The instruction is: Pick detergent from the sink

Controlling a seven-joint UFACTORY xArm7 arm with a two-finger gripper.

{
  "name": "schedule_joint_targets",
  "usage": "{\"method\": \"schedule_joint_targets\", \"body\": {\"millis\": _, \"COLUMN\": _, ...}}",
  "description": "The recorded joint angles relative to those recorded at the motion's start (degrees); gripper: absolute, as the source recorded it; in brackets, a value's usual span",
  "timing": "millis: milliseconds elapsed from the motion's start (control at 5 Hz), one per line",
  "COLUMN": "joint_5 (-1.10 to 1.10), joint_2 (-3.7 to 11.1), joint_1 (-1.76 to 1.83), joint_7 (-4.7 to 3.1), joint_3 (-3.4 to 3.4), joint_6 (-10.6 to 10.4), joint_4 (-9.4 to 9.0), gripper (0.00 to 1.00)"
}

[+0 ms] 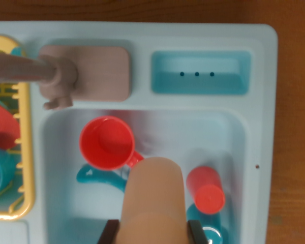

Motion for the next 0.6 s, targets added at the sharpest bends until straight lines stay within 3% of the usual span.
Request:
{"method": "schedule_joint_targets", "body": {"millis": 200, "joint_5": -0.12, "joint_2": -0.60, "joint_1": 0.01, "joint_7": 0.12, "joint_3": -0.03, "joint_6": 2.3, "joint_4": 1.67, "gripper": 1.00}}
{"method": "schedule_joint_targets", "body": {"millis": 400, "joint_5": -0.12, "joint_2": -0.60, "joint_1": 0.01, "joint_7": 0.12, "joint_3": -0.03, "joint_6": 2.3, "joint_4": 1.67, "gripper": 1.00}}
{"method": "schedule_joint_targets", "body": {"millis": 600, "joint_5": -0.21, "joint_2": -1.10, "joint_1": 0.01, "joint_7": 0.22, "joint_3": -0.05, "joint_6": 4.1, "joint_4": 3.06, "gripper": 1.00}}
